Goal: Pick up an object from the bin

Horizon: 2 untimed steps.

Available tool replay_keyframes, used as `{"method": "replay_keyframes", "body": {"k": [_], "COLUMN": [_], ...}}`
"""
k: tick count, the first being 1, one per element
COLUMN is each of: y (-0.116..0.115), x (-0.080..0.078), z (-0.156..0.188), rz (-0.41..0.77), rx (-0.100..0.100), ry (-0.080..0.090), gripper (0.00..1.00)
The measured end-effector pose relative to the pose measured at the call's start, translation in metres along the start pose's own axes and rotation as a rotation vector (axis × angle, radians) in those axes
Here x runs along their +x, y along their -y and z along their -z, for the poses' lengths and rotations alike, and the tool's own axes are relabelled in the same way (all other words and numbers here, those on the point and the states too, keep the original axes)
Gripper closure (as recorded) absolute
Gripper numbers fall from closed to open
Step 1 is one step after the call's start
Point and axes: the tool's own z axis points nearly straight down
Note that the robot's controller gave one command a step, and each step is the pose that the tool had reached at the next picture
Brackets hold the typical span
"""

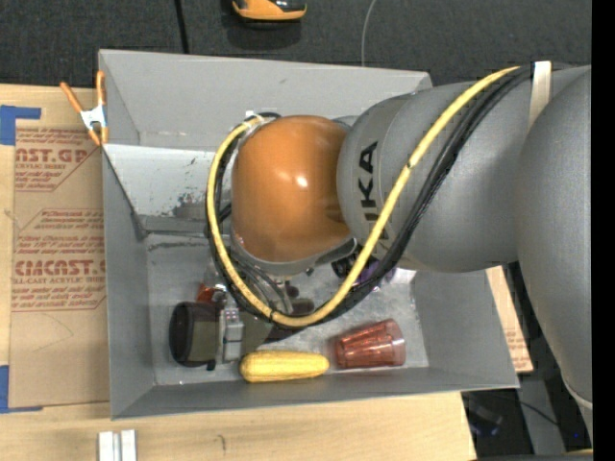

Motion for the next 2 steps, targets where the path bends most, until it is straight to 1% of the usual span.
{"method": "replay_keyframes", "body": {"k": [1,2], "y": [0.001,0.017], "x": [-0.002,-0.008], "z": [0.004,-0.048], "rz": [-0.002,0.058], "rx": [-0.002,-0.002], "ry": [0.007,0.014], "gripper": [0.00,0.00]}}
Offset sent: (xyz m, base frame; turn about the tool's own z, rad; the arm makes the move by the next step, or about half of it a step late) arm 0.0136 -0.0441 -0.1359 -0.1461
